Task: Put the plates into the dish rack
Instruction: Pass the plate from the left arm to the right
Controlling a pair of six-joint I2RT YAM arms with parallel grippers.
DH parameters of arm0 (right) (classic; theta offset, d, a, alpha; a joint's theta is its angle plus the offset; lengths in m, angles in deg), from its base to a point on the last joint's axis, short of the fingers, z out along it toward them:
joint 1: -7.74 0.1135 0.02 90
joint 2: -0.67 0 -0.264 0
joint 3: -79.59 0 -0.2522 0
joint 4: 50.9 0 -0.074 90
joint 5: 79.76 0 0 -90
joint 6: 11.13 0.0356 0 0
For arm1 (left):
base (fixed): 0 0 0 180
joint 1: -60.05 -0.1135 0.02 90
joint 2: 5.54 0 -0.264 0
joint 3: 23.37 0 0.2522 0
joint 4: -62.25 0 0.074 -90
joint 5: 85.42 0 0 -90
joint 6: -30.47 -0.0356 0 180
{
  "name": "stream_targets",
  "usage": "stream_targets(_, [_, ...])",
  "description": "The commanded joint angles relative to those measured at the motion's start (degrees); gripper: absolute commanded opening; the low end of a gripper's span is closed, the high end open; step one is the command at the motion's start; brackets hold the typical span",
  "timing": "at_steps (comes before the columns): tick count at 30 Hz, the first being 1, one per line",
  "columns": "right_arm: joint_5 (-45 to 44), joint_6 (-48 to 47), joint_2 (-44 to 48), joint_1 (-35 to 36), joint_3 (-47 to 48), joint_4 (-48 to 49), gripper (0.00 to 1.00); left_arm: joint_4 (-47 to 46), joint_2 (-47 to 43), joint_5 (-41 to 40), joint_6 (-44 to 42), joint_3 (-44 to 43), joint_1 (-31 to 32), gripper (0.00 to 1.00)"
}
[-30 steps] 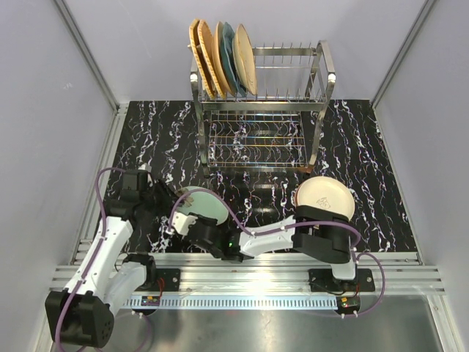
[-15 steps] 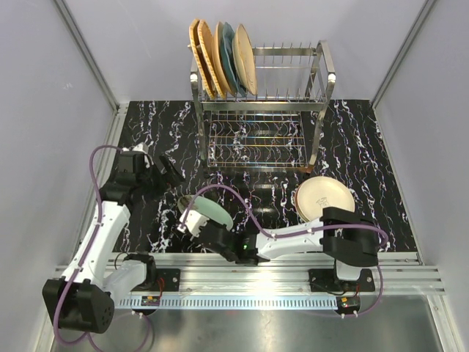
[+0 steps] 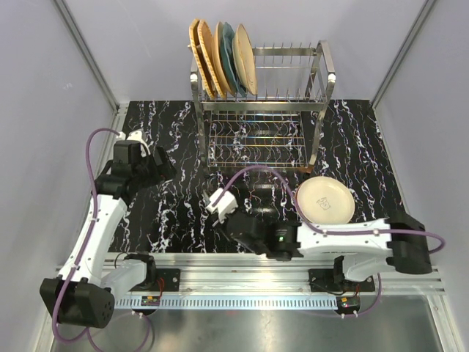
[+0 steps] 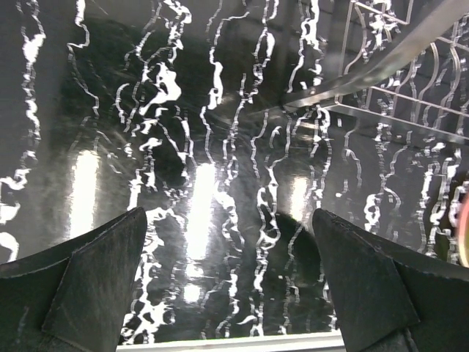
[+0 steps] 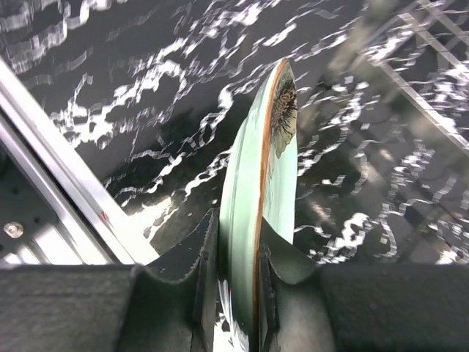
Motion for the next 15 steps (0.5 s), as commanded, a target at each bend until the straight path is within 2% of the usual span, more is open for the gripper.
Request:
stream_targets(1, [-1.9, 3.6, 9.2, -2.5, 2.9, -0.6, 0.0, -2.4, -0.3, -2.5, -3.3, 1.3, 0.0, 0.99])
stream_targets(8, [0.2, 2.1, 22.0, -5.3, 6.6, -6.1, 0.0, -4.8, -1.5, -2.3, -4.3, 4.3, 0.0, 0.99])
stream_targets(15, [0.3, -1.3, 25.1, -6.7, 19.4, -12.2, 0.0, -4.9, -0.4, -0.1, -4.4, 4.3, 0.0, 0.99])
